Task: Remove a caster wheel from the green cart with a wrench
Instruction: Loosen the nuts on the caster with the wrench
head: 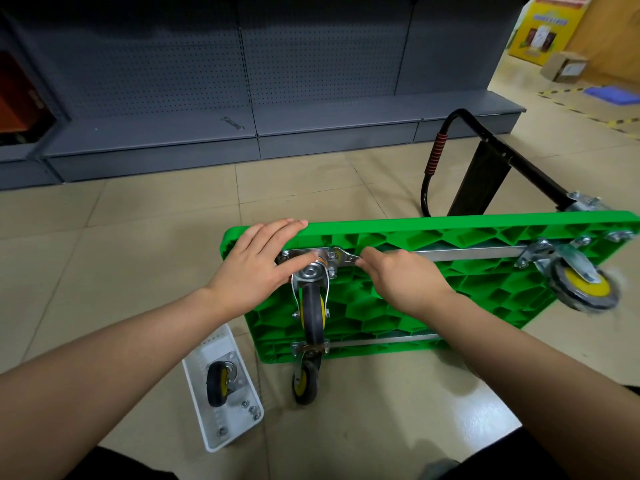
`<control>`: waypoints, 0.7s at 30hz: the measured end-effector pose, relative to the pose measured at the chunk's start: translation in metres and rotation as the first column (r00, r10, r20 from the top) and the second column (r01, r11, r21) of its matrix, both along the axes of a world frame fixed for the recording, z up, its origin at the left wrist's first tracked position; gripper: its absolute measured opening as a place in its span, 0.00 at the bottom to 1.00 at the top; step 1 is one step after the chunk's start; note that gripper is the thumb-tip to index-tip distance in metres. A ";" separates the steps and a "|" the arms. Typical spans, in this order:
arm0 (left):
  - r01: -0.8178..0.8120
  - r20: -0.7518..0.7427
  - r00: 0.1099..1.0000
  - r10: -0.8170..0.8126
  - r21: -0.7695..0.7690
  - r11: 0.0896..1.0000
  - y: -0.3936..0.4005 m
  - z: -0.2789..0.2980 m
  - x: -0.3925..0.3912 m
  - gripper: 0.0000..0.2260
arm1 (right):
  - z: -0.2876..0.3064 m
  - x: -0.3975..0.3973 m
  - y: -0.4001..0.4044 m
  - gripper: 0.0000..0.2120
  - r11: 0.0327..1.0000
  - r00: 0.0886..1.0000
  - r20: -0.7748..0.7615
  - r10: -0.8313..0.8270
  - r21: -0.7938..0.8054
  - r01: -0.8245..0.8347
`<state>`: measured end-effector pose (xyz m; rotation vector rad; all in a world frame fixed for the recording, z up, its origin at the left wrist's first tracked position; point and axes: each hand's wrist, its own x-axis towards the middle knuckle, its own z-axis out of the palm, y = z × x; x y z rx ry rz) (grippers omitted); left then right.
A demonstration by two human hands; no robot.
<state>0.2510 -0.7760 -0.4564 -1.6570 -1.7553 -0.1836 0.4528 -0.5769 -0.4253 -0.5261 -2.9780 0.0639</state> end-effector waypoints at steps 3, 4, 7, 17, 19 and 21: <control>-0.003 -0.009 1.000 0.003 0.000 1.000 0.000 0.000 -0.001 0.22 | -0.005 0.009 -0.001 0.12 0.970 0.998 -0.050 0.024 -0.242 -0.036; -0.002 -0.008 1.000 0.002 0.002 1.000 0.000 0.000 -0.001 0.23 | -0.009 0.011 -0.002 0.10 0.934 0.995 -0.093 0.026 -0.353 -0.058; -0.006 -0.006 1.000 0.006 -0.002 1.000 0.001 0.000 0.000 0.22 | -0.025 0.012 -0.005 0.10 0.818 0.987 -0.162 -0.024 -0.571 -0.074; -0.018 0.004 1.000 0.018 -0.027 0.999 0.000 -0.001 0.000 0.25 | -0.046 -0.003 -0.014 0.10 0.685 0.981 -0.153 -0.118 -0.728 -0.031; -0.017 0.006 1.000 0.017 -0.030 0.999 0.000 0.000 -0.001 0.25 | -0.049 -0.006 -0.016 0.10 0.677 0.980 -0.153 -0.129 -0.736 -0.026; -0.013 0.002 1.000 0.013 -0.030 0.999 0.000 0.001 -0.001 0.24 | -0.051 -0.009 -0.018 0.10 0.660 0.974 -0.165 -0.156 -0.751 -0.021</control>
